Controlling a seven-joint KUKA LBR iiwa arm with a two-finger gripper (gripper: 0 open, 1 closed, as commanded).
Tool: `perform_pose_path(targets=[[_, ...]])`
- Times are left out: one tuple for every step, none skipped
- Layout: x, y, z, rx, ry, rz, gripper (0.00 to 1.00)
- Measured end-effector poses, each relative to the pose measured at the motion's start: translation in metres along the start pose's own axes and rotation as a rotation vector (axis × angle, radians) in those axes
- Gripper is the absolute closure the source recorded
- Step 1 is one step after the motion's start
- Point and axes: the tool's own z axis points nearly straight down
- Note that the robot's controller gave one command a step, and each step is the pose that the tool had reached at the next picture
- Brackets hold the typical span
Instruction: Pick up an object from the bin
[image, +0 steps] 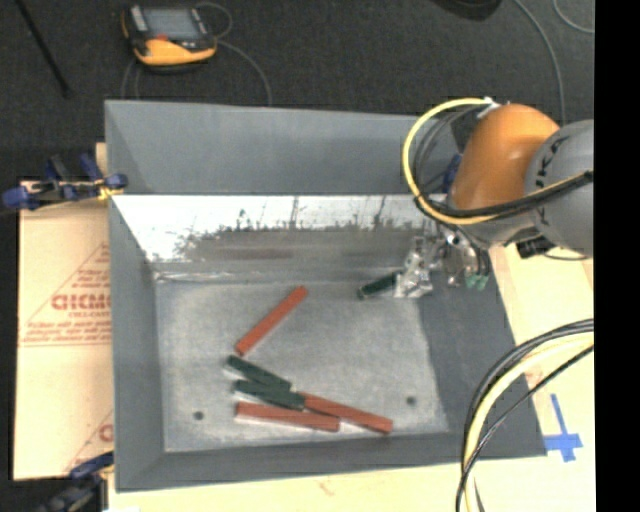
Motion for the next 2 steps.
perform_pose_path(targets=[[0.002,0.0,-0.038,0.001,-0.005,-0.21,1.0],[0.001,0.025,0.002,-0.002,-0.004,0.055,0.0]])
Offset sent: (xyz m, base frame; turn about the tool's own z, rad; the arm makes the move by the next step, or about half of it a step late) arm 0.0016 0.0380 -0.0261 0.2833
